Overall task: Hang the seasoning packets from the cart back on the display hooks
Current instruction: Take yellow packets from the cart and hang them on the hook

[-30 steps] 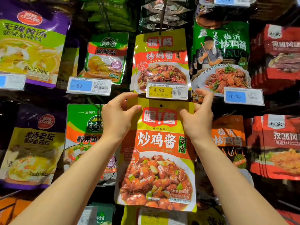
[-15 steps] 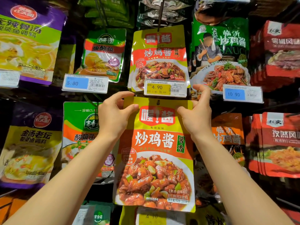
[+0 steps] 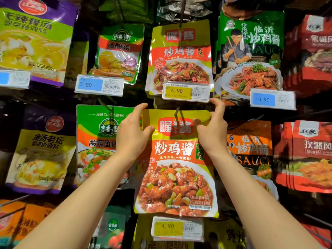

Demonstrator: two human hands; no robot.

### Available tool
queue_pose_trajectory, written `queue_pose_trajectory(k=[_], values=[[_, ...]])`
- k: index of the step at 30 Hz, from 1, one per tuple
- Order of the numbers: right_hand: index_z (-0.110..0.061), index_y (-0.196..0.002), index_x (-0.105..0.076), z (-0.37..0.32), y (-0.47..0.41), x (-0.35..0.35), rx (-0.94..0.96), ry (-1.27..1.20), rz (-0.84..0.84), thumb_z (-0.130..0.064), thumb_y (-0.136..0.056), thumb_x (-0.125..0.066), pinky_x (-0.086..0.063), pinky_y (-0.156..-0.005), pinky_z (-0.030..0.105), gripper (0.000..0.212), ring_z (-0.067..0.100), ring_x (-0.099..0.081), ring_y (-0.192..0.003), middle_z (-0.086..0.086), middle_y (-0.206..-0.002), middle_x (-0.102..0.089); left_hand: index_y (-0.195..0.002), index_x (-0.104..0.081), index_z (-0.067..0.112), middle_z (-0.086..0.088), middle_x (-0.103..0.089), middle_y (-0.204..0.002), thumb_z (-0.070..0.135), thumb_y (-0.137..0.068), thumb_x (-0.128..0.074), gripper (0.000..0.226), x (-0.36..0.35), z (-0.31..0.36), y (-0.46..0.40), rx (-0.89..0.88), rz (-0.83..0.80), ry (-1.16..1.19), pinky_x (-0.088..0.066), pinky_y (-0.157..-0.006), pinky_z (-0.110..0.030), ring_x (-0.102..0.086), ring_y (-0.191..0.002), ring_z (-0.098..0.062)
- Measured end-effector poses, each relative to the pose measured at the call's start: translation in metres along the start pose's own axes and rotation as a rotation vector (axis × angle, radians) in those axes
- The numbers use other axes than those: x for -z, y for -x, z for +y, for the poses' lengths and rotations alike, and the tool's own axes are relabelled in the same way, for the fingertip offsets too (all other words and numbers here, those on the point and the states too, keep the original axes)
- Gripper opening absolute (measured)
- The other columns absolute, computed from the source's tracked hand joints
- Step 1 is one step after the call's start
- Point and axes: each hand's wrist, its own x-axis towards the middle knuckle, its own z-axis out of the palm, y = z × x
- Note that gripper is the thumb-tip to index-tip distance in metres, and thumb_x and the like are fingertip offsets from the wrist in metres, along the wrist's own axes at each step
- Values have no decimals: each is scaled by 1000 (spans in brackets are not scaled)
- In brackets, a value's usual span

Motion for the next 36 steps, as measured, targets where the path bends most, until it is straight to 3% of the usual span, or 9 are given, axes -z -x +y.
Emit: queue_pose_trajectory(k=[2, 5, 8, 13, 16, 21, 28, 32, 36], values=[[-30, -136, -24, 0, 10, 5, 29, 76, -42, -8, -80, -66, -50, -85, 45, 73, 28, -52, -108, 8, -120, -54, -139, -36, 29, -1, -54, -123, 32, -75, -76, 75, 3, -3, 14, -8, -31, -69, -44, -87, -36, -52, -108, -22], [-26, -141, -25, 1, 42, 14, 158, 280, -137, -34, -76, -73, -28, -110, 39, 81, 24, -22, -137, 5, -150, -23, -137, -40, 30, -3, -38, -142, 48, -73, -71, 74, 6, -7, 52, -129, -114, -128, -36, -101, -42, -35, -128, -23], [-32, -140, -32, 10, 79, 20, 324, 446, -163, -53, -73, -69, -15, -113, 43, 80, 27, -6, -143, 8, -156, -5, -129, -50, 32, 0, -41, -142, 64, -75, -52, 63, 4, -19, 89, -300, -272, -207, -40, -100, -48, -39, -127, -23], [-39, -144, -22, 36, 102, 20, 207, 584, -370, -63, -76, -58, -7, -116, 46, 81, 24, 6, -144, 1, -157, 15, -137, -39, 32, -8, -38, -146, 64, -73, -42, 71, -2, -41, 115, -303, -487, -415, -43, -98, -49, -43, -128, -31], [-39, -145, -18, 49, 104, 20, 152, 616, -452, -59, -83, -54, -4, -117, 42, 75, 21, 2, -144, -1, -158, 5, -133, -46, 29, -8, -42, -144, 55, -82, -42, 57, 2, -34, 122, -208, -455, -342, -44, -97, -48, -46, -126, -30], [-37, -140, -35, 33, 105, 37, 59, 272, -339, -43, -90, -54, -22, -112, 39, 55, 15, -14, -142, -6, -155, -17, -128, -53, 25, -3, -46, -139, 23, -79, -71, 52, 34, -18, 126, -211, -341, -290, -42, -97, -41, -48, -122, -26], [-26, -135, -46, -55, 171, 36, 122, 182, -390, -29, -88, -61, -23, -111, 32, 50, 16, -29, -136, -3, -147, -35, -113, -63, 24, 6, -62, -115, 44, -85, -49, 36, 129, -22, 172, -145, -389, -287, -51, -82, -31, -59, -105, -15], [-25, -129, -52, -119, 242, 7, 142, 123, -542, -30, -87, -62, -19, -104, 20, 44, 14, -34, -133, -4, -141, -43, -97, -69, 23, 8, -70, -92, 48, -84, -41, 40, 210, -40, 224, -46, -399, -308, -50, -71, -23, -66, -86, -14], [-21, -117, -61, -181, 329, -47, 138, -16, -799, -39, -81, -56, -33, -104, 29, 40, 19, -48, -123, 2, -128, -57, -89, -69, 27, 9, -71, -85, 48, -82, -44, 34, 299, -71, 284, 116, -402, -390, -45, -64, -26, -66, -77, -14]])
